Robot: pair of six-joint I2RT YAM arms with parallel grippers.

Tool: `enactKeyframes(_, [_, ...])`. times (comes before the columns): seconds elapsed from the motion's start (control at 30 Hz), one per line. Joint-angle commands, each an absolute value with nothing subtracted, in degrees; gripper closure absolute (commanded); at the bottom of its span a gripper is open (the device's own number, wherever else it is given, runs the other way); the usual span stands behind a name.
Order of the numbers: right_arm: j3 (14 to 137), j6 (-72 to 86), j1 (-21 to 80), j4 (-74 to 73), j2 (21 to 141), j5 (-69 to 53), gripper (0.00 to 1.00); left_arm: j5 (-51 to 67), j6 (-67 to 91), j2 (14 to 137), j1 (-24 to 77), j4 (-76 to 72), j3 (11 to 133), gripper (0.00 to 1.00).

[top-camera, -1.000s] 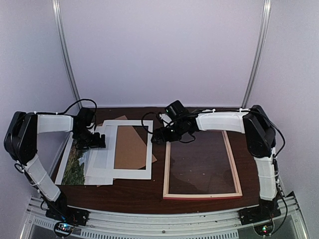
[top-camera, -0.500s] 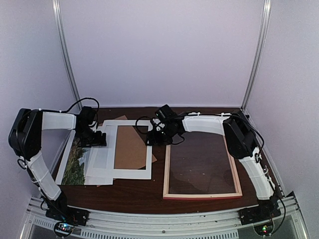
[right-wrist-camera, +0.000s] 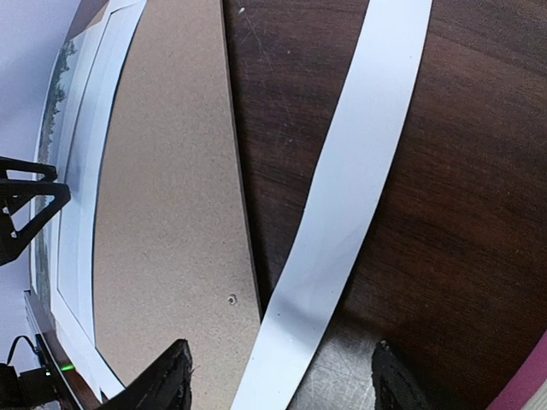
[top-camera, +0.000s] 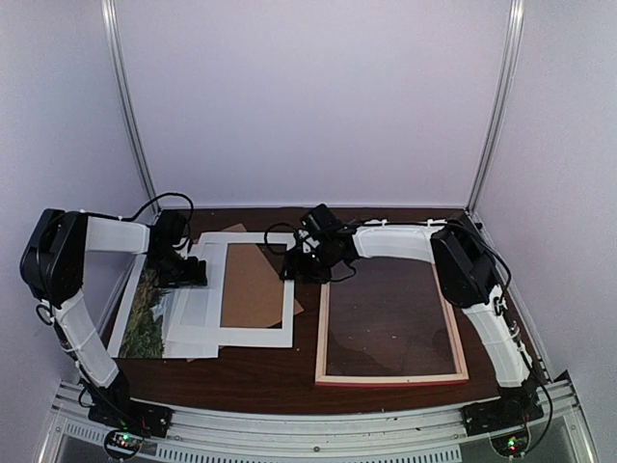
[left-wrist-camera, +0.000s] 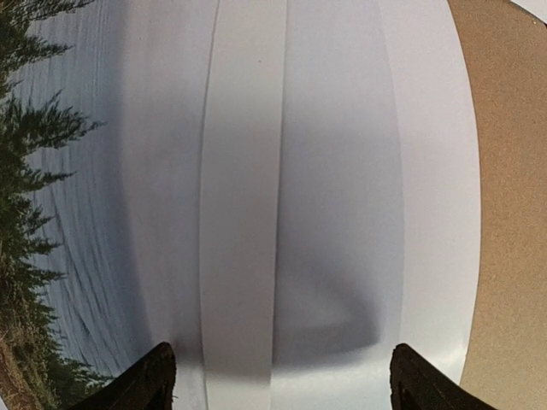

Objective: Put the photo into the frame
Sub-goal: Pick up the mat board from the backboard.

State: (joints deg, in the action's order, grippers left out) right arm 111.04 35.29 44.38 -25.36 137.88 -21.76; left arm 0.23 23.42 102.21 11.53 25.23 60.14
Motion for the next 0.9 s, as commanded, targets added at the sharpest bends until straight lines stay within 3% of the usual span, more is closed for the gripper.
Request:
enactKeyframes(0.0, [107.6,40.49,45.08,-23.73,137.23,-25.02,0.3,4.94,23.44,102.36,11.07,21.9,57.46,0.14])
enactKeyframes(0.87, [96.93,56.14,44.24,-4.25,132.32,-31.86,0.48,12.59,27.84,97.33,11.07,13.81,47.02,0.21])
